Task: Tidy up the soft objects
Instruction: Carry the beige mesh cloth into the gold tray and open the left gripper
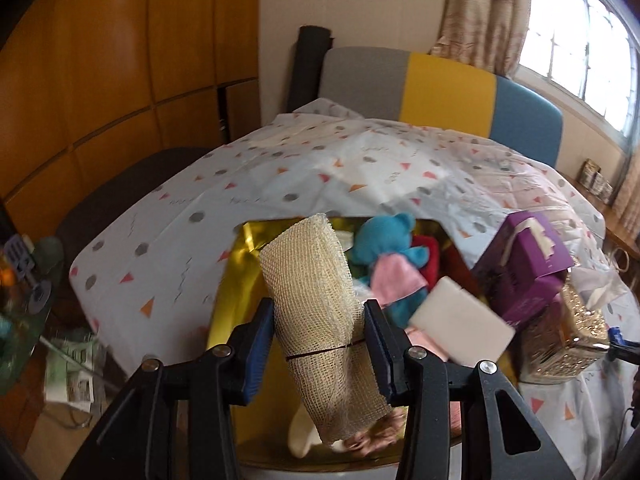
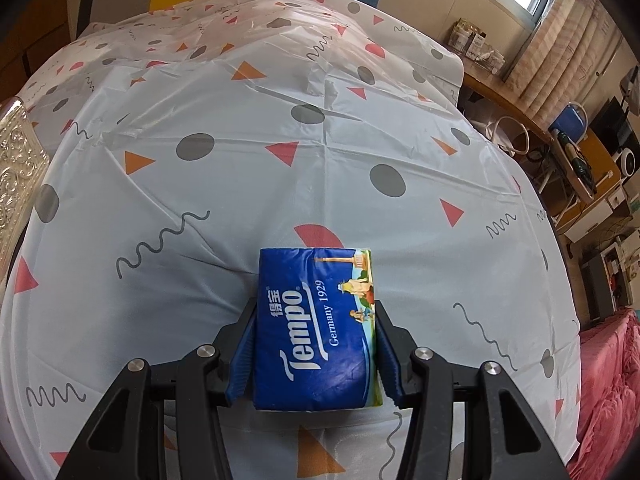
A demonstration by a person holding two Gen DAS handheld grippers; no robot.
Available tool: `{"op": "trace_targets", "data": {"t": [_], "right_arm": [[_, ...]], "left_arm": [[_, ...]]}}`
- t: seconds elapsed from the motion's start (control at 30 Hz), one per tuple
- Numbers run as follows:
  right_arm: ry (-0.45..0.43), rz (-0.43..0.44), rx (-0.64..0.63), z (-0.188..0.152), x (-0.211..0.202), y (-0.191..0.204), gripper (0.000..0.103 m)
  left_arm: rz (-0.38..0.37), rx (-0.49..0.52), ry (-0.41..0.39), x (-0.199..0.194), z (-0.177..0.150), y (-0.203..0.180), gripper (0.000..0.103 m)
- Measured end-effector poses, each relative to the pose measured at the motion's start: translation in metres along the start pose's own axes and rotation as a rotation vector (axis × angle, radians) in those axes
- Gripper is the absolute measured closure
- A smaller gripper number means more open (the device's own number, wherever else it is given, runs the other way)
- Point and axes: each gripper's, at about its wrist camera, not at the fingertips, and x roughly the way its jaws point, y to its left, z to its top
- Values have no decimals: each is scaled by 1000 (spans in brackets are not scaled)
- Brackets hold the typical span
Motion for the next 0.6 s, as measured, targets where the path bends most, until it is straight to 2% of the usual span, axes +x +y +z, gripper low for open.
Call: {"op": "trace_targets", "data": {"t": [0.2, 0.37, 0.5, 0.6], "right_arm": [[-3, -10, -4, 0, 1, 1, 51], [-5, -16, -7, -1, 0, 3, 51], [-8, -23, -16, -2, -1, 4, 51], [-8, -27, -21, -2, -2, 6, 51]], "left_arm": [[2, -25, 30, 6, -10, 12, 58], [-45, -65, 94, 19, -18, 18, 58], [-158, -201, 199, 34, -24, 34, 58], [-142, -225, 210, 40, -21, 42, 58]]}}
